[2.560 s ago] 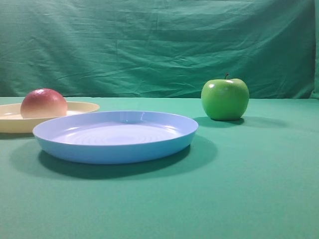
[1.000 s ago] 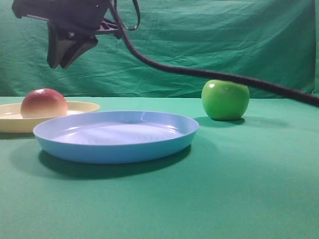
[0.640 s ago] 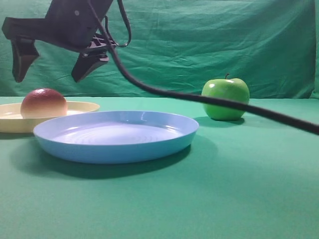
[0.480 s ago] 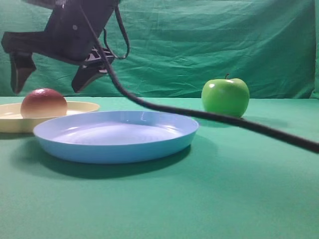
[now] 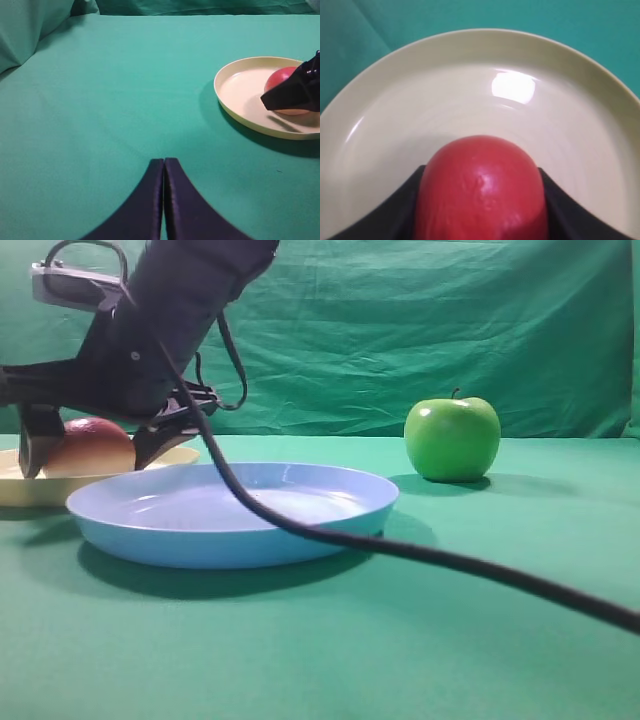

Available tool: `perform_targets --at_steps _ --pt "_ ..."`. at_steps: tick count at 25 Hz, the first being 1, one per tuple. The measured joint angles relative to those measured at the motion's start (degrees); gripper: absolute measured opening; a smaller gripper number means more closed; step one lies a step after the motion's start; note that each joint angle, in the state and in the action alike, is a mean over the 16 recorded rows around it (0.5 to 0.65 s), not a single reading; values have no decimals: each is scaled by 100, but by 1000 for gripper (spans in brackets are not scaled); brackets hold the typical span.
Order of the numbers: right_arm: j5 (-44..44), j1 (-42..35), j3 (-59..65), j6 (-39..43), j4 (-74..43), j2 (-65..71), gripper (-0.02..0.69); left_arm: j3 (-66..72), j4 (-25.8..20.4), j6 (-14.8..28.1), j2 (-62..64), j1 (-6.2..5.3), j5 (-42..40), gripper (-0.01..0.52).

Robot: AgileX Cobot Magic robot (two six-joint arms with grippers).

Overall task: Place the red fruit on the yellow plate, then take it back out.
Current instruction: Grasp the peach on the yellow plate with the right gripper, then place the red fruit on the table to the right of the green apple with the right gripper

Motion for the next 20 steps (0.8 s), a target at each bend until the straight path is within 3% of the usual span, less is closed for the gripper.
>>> perform_targets --at_steps 7,14,20 --pt "590 -249 1 20 -92 -720 239 0 0 0 0 0 0 0" --pt "1438 -762 294 156 -186 -2044 234 0 0 0 0 0 0 0" --pt "1790 -1351 1351 302 -227 -3475 224 0 0 0 0 0 0 0"
